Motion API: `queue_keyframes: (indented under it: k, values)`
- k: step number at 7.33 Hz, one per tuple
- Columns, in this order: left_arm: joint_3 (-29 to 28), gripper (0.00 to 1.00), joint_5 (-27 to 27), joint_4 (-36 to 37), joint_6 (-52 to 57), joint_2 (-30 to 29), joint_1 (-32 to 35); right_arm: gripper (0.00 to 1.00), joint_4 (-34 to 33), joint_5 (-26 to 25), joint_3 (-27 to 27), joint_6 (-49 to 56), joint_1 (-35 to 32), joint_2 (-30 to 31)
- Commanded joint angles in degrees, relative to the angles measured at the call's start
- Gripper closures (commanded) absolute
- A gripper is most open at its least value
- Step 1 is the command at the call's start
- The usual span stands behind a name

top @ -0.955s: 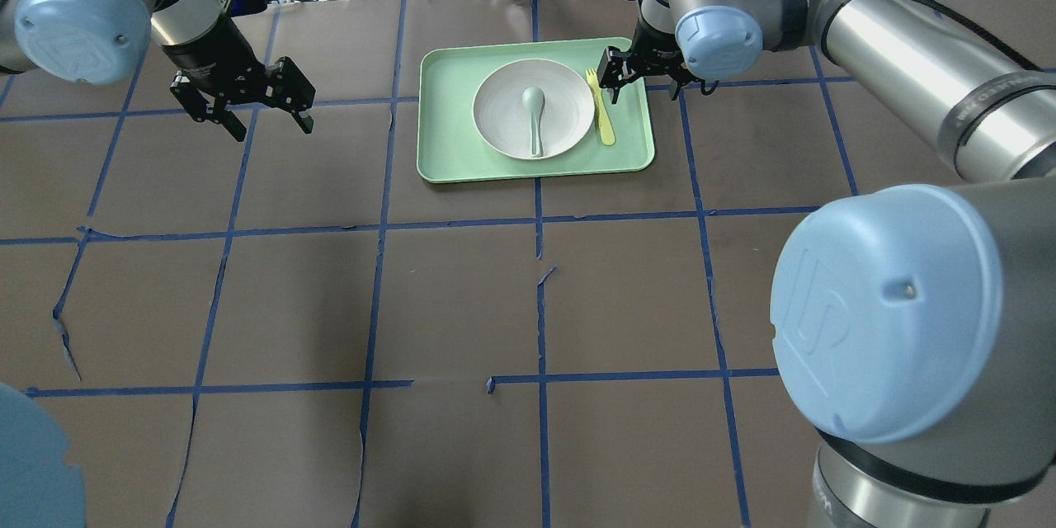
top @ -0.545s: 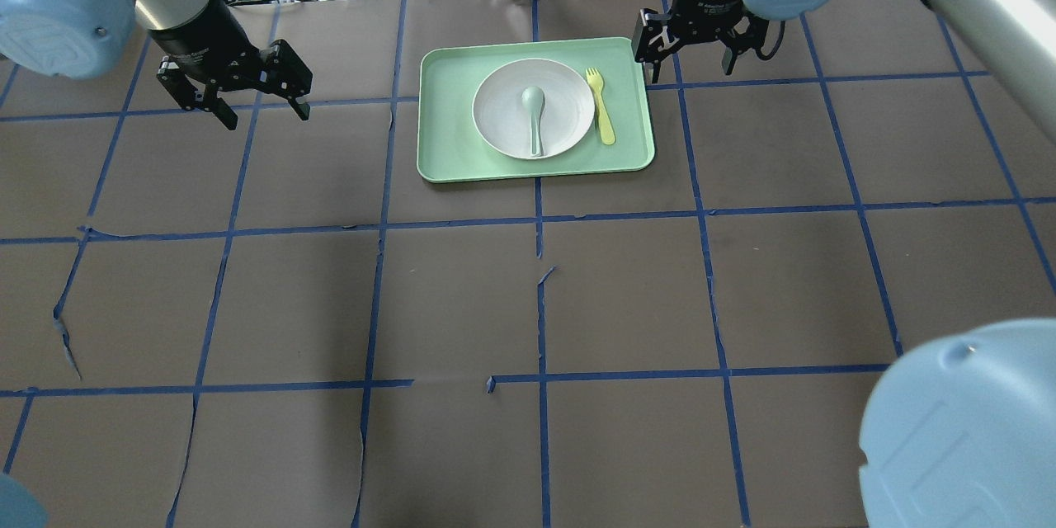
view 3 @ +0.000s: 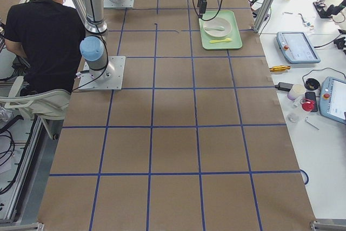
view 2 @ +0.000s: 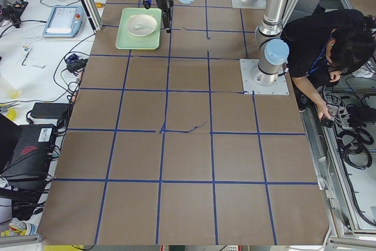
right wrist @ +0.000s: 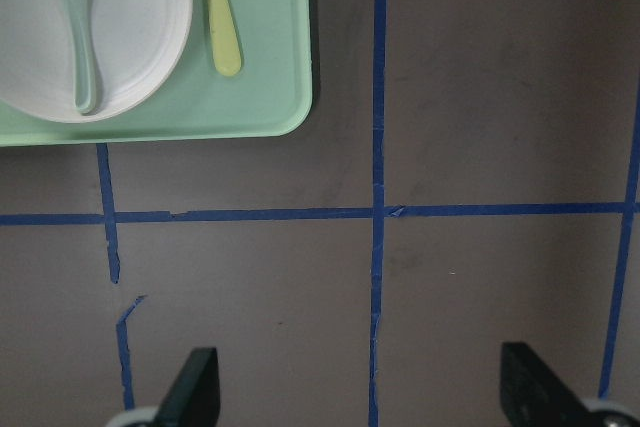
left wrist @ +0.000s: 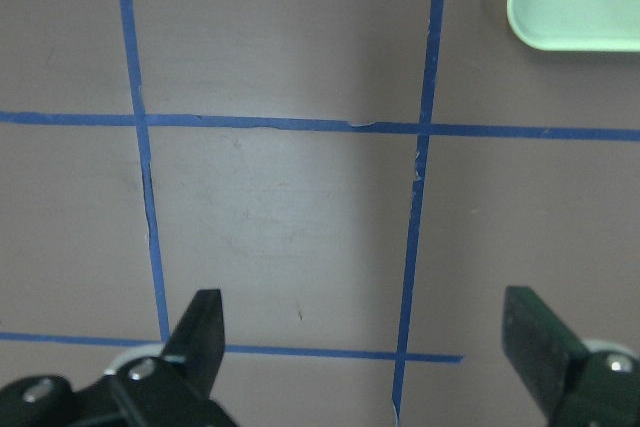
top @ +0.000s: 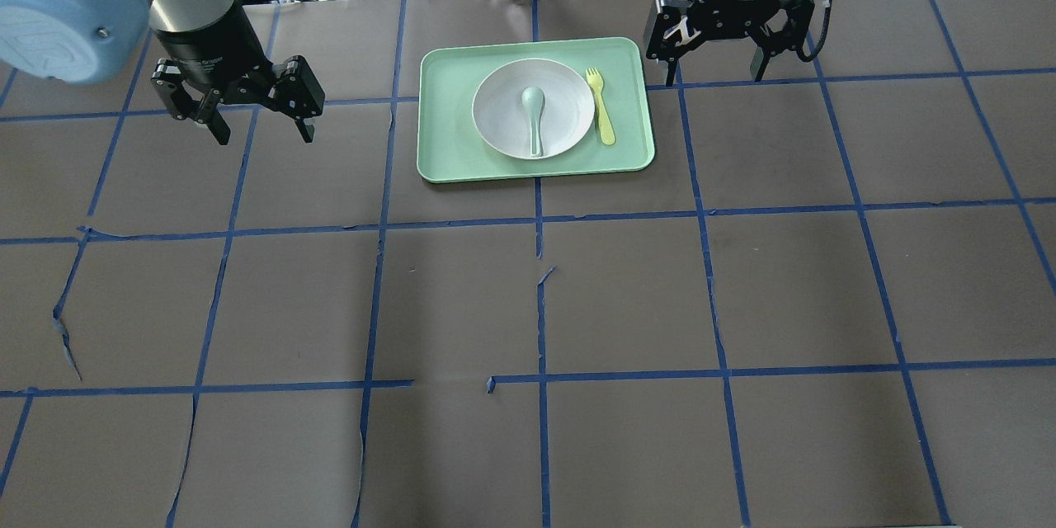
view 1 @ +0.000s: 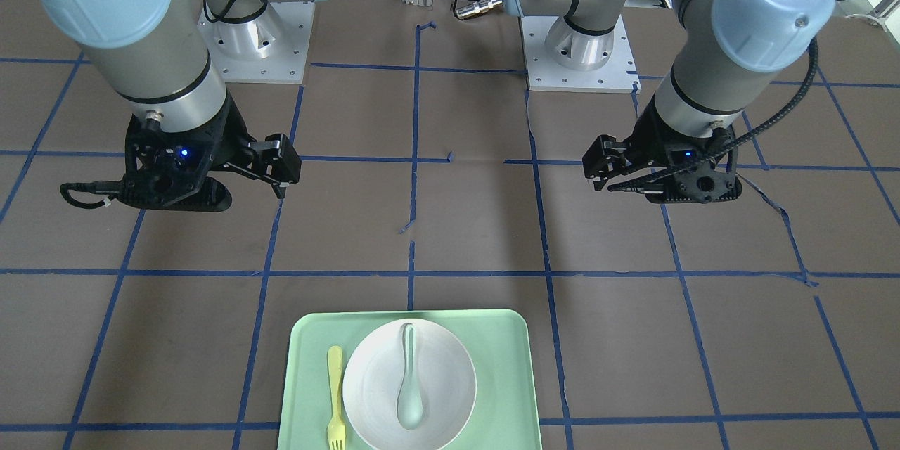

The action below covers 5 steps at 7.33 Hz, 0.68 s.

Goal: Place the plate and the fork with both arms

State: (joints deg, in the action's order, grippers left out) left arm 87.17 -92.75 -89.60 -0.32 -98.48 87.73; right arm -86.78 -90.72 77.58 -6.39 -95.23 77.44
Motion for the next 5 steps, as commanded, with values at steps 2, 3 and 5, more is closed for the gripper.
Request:
queue_keyframes:
  k: [2,3,5]
  values:
    - [-0.3,0.0,2.5,0.2,-2.1,0.7,0.5,0.0,3.0,1.0,0.3,-0.4,-0.5,2.6]
    - [-0.1,0.0,2.7,0.1,-2.1,1.0,0.5,0.0,3.1,1.0,0.6,-0.4,-0.8,2.6]
    - [0.1,0.0,2.7,0.1,-2.1,1.0,0.5,0.0,2.6,1.2,1.7,-0.4,-1.0,2.5]
